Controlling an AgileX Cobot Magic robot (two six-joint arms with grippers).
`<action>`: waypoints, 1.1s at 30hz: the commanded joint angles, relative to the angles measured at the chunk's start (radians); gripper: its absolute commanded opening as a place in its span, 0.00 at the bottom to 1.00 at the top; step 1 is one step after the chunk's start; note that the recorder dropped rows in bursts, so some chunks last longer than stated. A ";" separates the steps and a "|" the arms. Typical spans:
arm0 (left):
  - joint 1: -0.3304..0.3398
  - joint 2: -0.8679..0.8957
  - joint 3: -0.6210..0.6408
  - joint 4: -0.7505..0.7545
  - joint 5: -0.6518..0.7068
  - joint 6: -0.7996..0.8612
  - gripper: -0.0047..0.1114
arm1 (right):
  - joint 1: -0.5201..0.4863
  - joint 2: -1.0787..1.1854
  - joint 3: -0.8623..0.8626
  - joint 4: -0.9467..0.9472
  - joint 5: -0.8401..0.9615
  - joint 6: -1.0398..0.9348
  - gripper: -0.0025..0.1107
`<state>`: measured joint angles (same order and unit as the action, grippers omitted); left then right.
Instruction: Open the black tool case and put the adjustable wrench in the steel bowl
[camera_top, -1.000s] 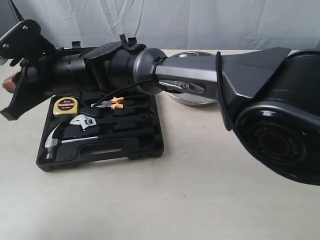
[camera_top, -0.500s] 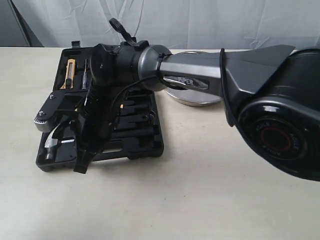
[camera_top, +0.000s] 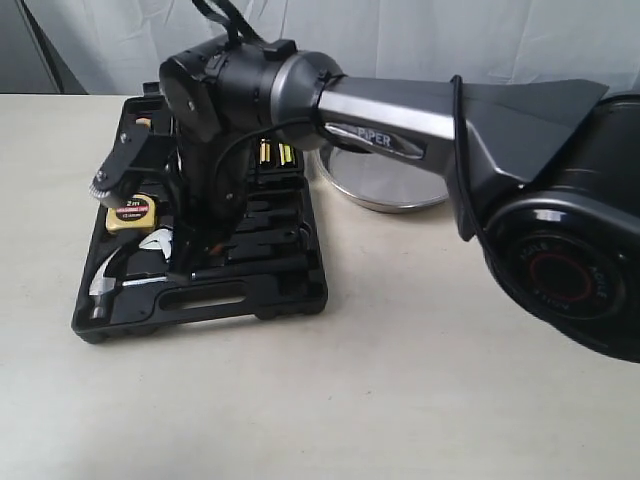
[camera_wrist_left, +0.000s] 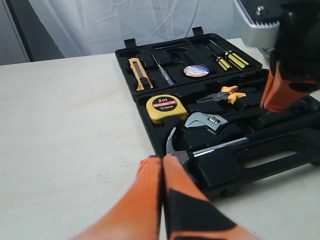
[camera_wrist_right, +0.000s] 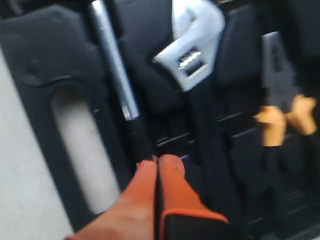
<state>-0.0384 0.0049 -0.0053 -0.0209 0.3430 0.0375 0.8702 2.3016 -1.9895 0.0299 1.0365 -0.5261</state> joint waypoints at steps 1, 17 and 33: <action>-0.004 -0.005 0.005 0.000 -0.010 -0.002 0.04 | -0.012 -0.018 -0.057 -0.081 -0.092 0.060 0.01; -0.004 -0.005 0.005 0.000 -0.010 -0.002 0.04 | -0.021 0.036 -0.060 -0.277 -0.393 0.305 0.01; -0.004 -0.005 0.005 0.000 -0.010 -0.002 0.04 | -0.020 0.045 -0.060 0.403 -0.396 -0.094 0.01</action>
<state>-0.0384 0.0049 -0.0053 -0.0209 0.3430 0.0375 0.8532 2.3572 -2.0456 0.4218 0.8293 -0.6129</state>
